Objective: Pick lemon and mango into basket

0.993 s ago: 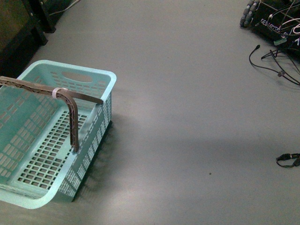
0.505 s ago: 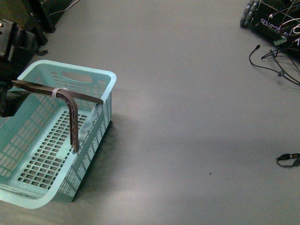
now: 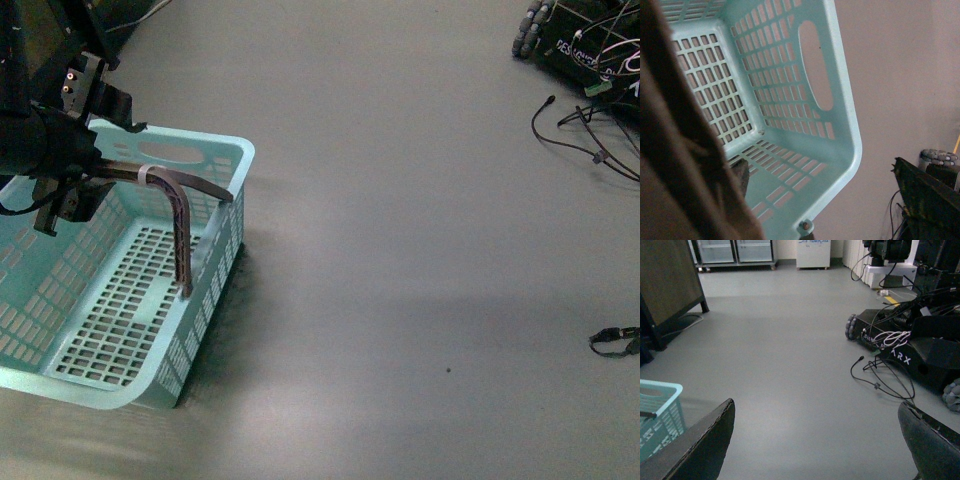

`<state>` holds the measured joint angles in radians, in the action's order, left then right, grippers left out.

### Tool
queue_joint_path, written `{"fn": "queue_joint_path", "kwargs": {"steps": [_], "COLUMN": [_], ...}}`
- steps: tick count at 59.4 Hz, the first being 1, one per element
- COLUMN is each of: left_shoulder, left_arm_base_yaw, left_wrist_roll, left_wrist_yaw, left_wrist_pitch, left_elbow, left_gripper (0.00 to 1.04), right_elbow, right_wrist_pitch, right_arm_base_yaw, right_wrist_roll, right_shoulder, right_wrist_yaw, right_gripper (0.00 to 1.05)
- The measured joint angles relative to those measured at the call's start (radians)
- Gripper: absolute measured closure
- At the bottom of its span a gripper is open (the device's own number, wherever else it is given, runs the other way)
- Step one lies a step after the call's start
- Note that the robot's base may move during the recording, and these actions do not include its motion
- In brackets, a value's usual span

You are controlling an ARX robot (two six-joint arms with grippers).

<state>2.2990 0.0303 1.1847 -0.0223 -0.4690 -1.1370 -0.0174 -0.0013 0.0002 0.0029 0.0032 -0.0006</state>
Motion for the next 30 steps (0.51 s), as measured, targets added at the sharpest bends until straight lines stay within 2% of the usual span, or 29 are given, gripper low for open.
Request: {"fn": "queue_joint_path", "kwargs": {"steps": [5,13,30], "left_shoulder": [0.002,0.003,-0.027], "left_arm_base_yaw": [0.0,-0.004,-0.018], "left_wrist_roll": [0.023,0.081,0.081], "left_wrist_yaw": [-0.001,-0.01,-0.018], "left_wrist_pitch": [0.0,-0.002,-0.014], "left_elbow": [-0.001,-0.005,0.031], "left_gripper": [0.58,0.75,0.76], "right_elbow": [0.0,0.0,0.0], "right_wrist_pitch": [0.0,0.0,0.0], "right_arm_base_yaw": [0.0,0.0,0.0], "right_wrist_roll": [0.0,0.0,0.0], "right_shoulder": [0.0,0.0,0.0], "right_wrist_yaw": [0.0,0.0,0.0], "right_gripper": [0.09,0.09,0.09]}}
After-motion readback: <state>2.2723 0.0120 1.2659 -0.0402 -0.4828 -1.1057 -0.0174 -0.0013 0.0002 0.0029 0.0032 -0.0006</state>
